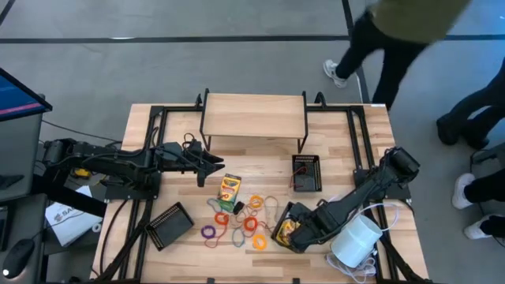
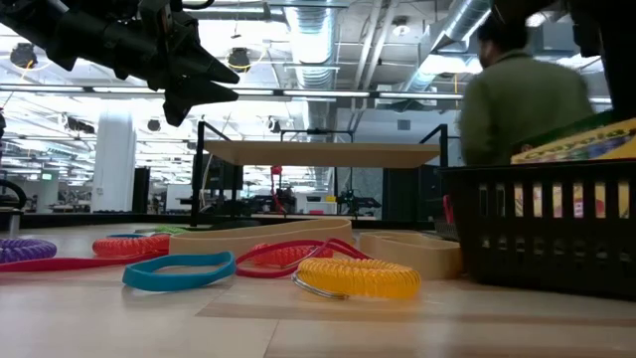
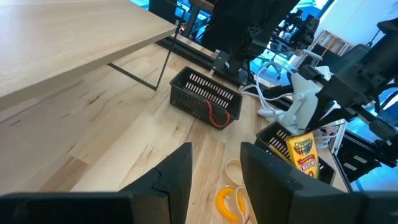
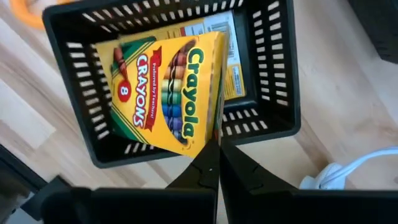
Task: Pick & Place Office Desk Supplies
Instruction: Put the right crayon box into the bottom right black bin
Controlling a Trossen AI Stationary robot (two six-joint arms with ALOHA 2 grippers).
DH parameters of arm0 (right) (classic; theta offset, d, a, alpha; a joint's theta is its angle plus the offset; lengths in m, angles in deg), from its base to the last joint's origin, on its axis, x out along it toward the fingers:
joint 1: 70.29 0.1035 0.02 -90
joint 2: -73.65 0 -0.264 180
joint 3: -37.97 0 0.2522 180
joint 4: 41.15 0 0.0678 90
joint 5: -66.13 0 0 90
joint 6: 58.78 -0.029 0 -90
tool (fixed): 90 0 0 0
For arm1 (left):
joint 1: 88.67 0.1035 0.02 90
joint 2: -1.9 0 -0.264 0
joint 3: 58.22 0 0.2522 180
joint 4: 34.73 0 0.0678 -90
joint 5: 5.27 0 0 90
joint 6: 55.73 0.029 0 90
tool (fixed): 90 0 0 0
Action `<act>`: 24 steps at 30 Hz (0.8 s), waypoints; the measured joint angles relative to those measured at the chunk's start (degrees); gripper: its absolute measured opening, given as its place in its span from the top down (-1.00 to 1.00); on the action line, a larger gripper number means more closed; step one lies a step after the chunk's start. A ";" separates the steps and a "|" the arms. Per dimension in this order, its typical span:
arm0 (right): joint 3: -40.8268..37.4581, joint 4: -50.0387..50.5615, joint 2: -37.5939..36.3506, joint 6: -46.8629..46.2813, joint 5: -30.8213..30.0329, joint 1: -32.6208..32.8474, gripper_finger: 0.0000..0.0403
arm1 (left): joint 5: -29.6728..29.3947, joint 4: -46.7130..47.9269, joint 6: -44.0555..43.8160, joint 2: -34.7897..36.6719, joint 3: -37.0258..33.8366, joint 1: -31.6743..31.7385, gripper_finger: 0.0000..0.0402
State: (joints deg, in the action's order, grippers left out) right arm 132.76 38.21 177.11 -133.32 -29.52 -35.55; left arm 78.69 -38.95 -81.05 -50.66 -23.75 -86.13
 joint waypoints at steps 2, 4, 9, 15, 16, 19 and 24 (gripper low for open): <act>-0.74 -0.11 0.00 0.00 0.02 -0.34 1.00 | 0.00 0.00 0.00 0.00 0.00 0.00 0.35; -1.26 -0.14 0.00 0.17 -0.02 -0.71 1.00 | -0.10 0.00 0.00 0.00 0.00 0.00 0.35; -3.10 -2.10 0.00 1.51 -0.14 -1.85 1.00 | -1.15 0.00 0.00 0.00 0.00 0.00 0.35; -3.32 -2.93 0.00 3.02 -0.15 -2.69 1.00 | -1.16 0.00 -0.02 0.00 0.00 0.00 0.35; -3.32 -2.90 0.00 3.02 -0.15 -2.69 1.00 | -1.16 0.00 0.00 0.00 0.00 0.00 0.35; -3.32 -2.90 0.00 3.03 -0.18 -2.73 0.99 | -1.18 0.00 -0.01 0.00 0.00 0.00 0.35; -3.30 -2.86 0.00 3.04 -0.15 -2.68 0.91 | -1.20 0.00 0.00 0.00 0.00 0.00 0.35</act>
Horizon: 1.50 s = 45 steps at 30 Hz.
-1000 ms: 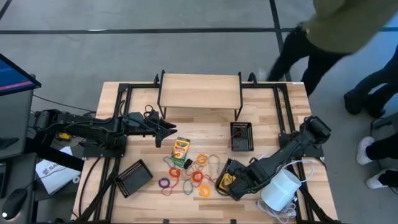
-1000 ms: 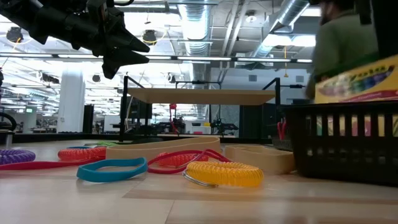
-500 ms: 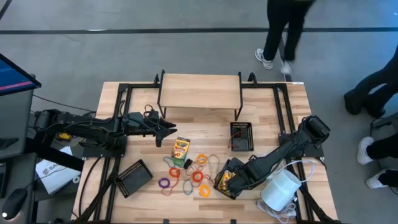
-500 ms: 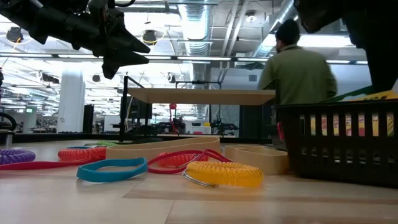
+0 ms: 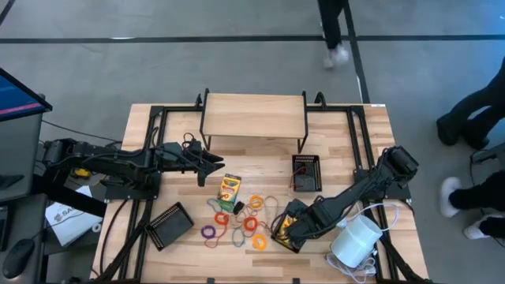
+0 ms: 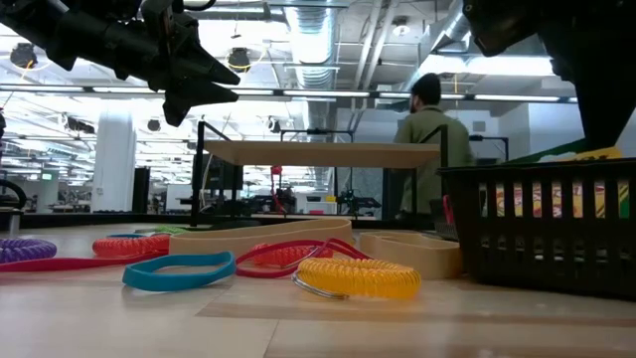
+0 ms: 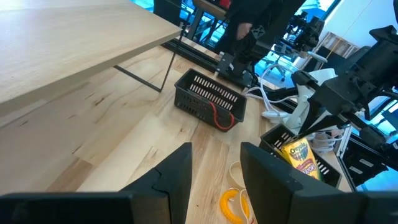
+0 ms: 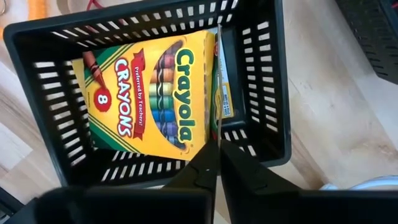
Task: Pick & Place Office Desk Supplies
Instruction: Put the right crayon box into the bottom right black bin, then put the crayon box into the bottom right black bin
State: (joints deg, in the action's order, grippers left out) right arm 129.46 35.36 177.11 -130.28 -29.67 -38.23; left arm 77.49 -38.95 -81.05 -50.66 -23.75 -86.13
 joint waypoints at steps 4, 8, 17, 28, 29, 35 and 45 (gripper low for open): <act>0.00 0.06 0.00 -0.02 0.00 -0.01 0.85 | 0.00 0.29 0.00 0.00 0.00 0.00 0.35; 0.00 0.21 0.00 0.00 0.34 -0.03 0.77 | -0.04 2.96 -0.30 0.00 0.00 0.00 0.35; 0.06 4.53 -0.50 -1.85 1.51 -0.23 0.61 | 0.69 6.47 -11.16 -0.02 -0.04 0.00 0.28; 0.09 4.24 -6.19 -1.76 -3.06 -3.78 0.58 | 5.73 6.69 -26.73 -5.65 -0.01 -1.94 0.09; 0.09 3.53 -6.76 -1.37 -4.07 -4.29 0.58 | 5.76 6.35 -28.06 -6.75 -0.02 -2.66 0.08; 0.09 -2.34 -7.85 4.53 -7.75 -8.85 0.58 | 6.79 6.31 -44.78 -12.34 -0.04 -6.22 0.01; 0.09 -16.83 -7.63 16.29 -10.59 -18.55 0.58 | 7.04 5.68 -51.92 -17.96 -0.03 -8.72 -0.04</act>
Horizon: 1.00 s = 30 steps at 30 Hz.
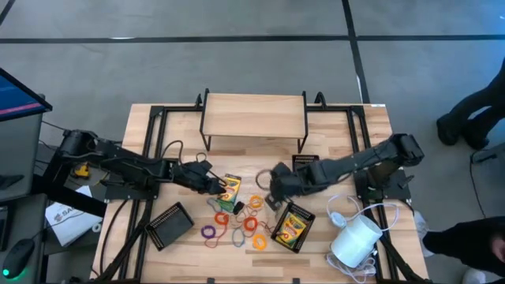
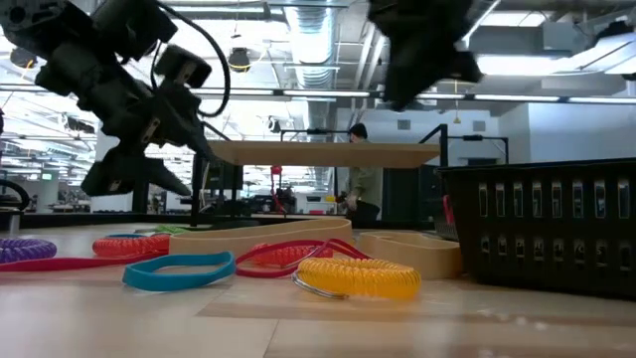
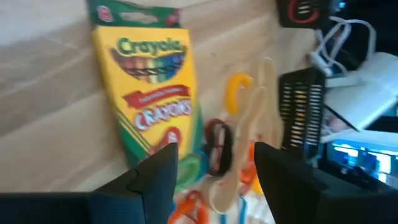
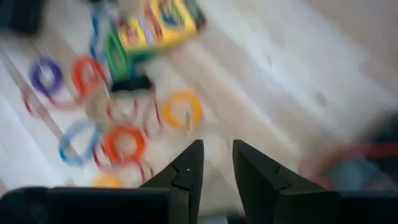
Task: Pick & Place Office Desk Supplies
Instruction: Put the crayon box into the bottom right black bin
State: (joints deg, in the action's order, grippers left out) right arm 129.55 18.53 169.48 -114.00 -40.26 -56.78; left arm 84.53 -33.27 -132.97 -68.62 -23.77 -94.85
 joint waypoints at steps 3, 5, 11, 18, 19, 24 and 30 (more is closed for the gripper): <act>0.00 -5.16 0.00 3.22 1.28 -3.16 0.58 | -0.42 1.01 -0.01 -1.41 -0.02 0.04 -0.05; 0.00 -7.80 0.00 4.48 2.79 -4.85 0.58 | -0.46 1.12 0.01 -2.48 -0.02 0.04 -0.06; 0.00 -9.99 0.00 5.16 4.38 -6.93 0.58 | -2.53 4.45 0.95 -3.99 0.00 0.03 -0.10; 0.00 -10.44 0.02 5.73 4.53 -6.84 0.58 | -5.48 5.95 4.10 -4.20 0.00 0.03 -0.11; 0.00 -10.61 0.02 5.72 4.52 -6.84 0.58 | -5.65 5.94 4.93 -4.20 0.00 0.04 -0.11; 0.00 -11.02 0.04 5.72 4.51 -6.84 0.58 | -5.72 6.04 5.30 -5.29 0.03 0.04 -0.11; 0.00 -11.39 0.04 5.72 4.53 -6.84 0.58 | -5.40 1.26 5.45 -9.10 0.07 0.02 -0.12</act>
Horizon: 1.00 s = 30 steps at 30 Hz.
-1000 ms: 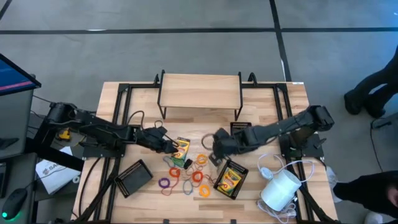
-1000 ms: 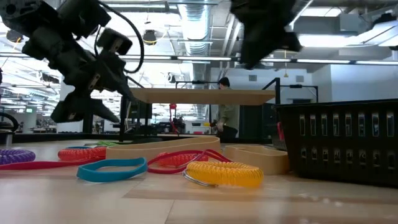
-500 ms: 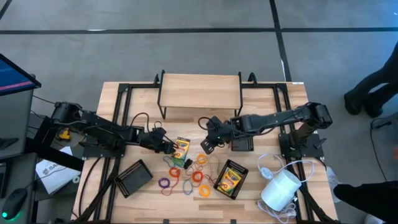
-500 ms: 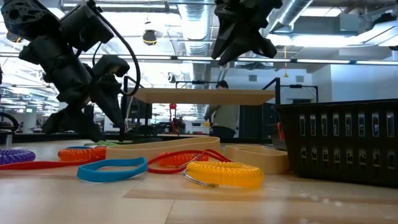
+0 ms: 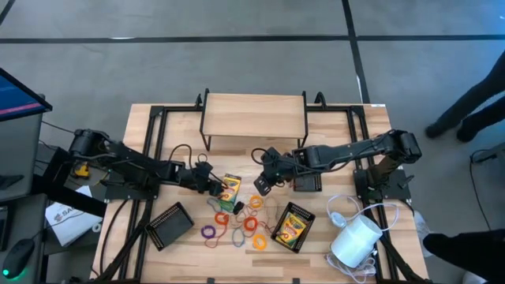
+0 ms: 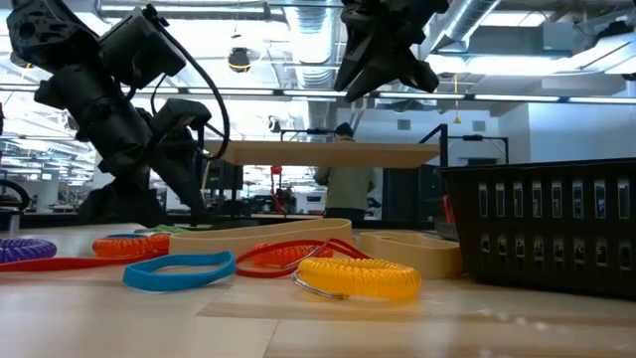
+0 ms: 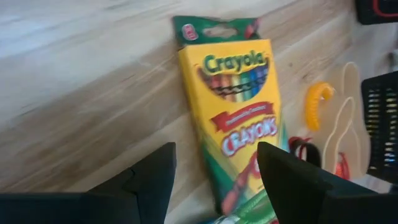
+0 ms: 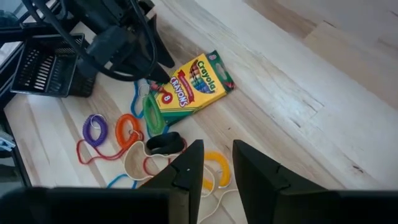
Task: Pick & Place Office Desk Supplies
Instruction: Put the crayon box into the bottom right black bin
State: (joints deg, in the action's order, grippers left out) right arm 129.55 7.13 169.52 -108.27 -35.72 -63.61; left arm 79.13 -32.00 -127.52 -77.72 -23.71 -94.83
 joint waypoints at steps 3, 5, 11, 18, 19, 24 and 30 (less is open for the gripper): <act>0.00 -0.31 0.00 -0.02 -0.02 -0.02 0.58 | 0.52 -3.63 0.00 -1.47 0.00 0.02 -0.12; 0.00 -0.54 0.00 -0.14 -0.02 0.00 0.58 | 0.67 -5.11 0.00 -2.34 0.00 0.02 -0.12; 0.00 -0.54 0.00 -0.89 0.00 0.02 0.58 | 0.95 -7.61 0.02 -3.75 0.02 0.02 -0.11; 0.00 -0.54 0.00 -1.07 0.02 0.07 0.58 | 1.31 -8.48 2.13 -3.86 -0.04 0.02 -0.09; 0.00 -0.54 0.00 -1.05 0.20 0.07 0.58 | 1.35 -8.49 2.42 -3.87 -0.04 0.02 -0.09; 0.00 -0.54 0.00 -1.05 0.24 0.04 0.58 | 1.39 -8.52 2.57 -3.88 -0.04 0.02 -0.07; 0.00 -0.54 0.00 -1.05 0.23 0.04 0.58 | 1.49 -8.65 3.94 -3.88 -0.07 0.02 -0.07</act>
State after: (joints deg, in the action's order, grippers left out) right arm 129.55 6.59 169.52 -109.32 -35.50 -63.57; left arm 80.62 -40.65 -123.57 -81.61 -23.77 -94.81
